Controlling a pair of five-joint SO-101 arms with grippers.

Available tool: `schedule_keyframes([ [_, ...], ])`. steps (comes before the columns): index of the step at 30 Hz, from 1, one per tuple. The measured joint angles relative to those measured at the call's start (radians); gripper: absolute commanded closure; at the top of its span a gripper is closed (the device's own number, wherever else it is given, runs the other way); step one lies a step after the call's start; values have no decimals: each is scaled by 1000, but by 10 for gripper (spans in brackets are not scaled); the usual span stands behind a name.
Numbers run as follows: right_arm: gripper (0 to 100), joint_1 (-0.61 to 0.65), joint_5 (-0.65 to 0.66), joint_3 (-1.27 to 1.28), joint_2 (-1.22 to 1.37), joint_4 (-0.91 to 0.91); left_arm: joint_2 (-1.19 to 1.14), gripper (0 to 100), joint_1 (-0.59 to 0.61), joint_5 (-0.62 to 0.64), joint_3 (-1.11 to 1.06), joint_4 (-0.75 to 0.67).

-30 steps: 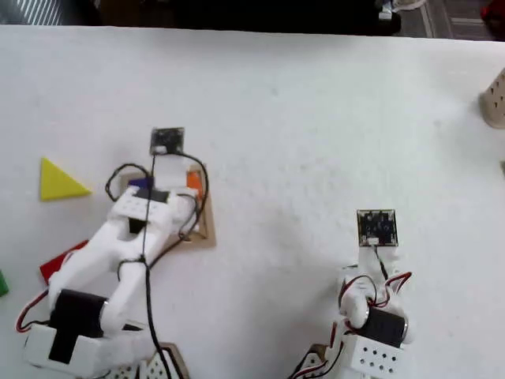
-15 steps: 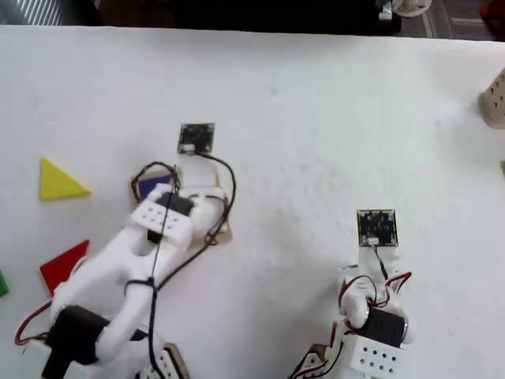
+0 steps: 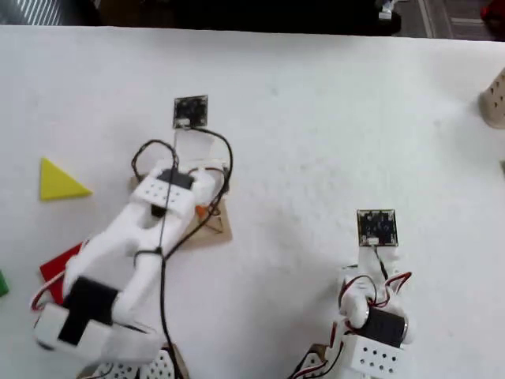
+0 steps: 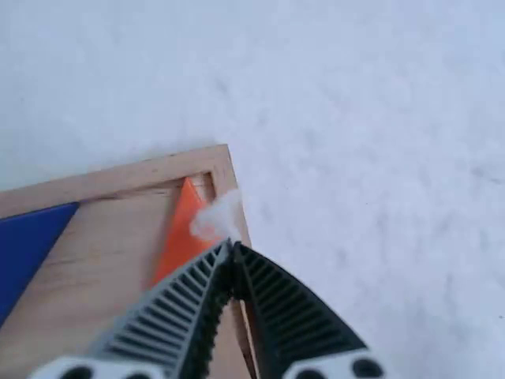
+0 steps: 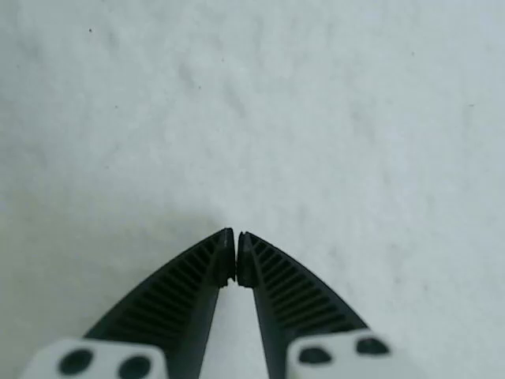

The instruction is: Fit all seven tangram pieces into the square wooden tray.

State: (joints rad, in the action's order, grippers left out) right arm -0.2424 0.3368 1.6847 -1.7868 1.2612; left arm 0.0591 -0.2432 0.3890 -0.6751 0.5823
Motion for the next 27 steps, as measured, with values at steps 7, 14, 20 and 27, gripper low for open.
schedule_keyframes([
  [7, 981, 0, 0, 0, 0, 0, -189, 976, 54, 0, 110, 0],
  [14, 981, 0, 0, 0, 0, 0, -189, 976, 164, -2, 109, 0],
  [20, 981, 0, 0, 0, 0, 0, -189, 976, 282, -71, 106, 0],
  [27, 981, 0, 0, 0, 0, 0, -189, 976, 276, -74, 107, 0],
])
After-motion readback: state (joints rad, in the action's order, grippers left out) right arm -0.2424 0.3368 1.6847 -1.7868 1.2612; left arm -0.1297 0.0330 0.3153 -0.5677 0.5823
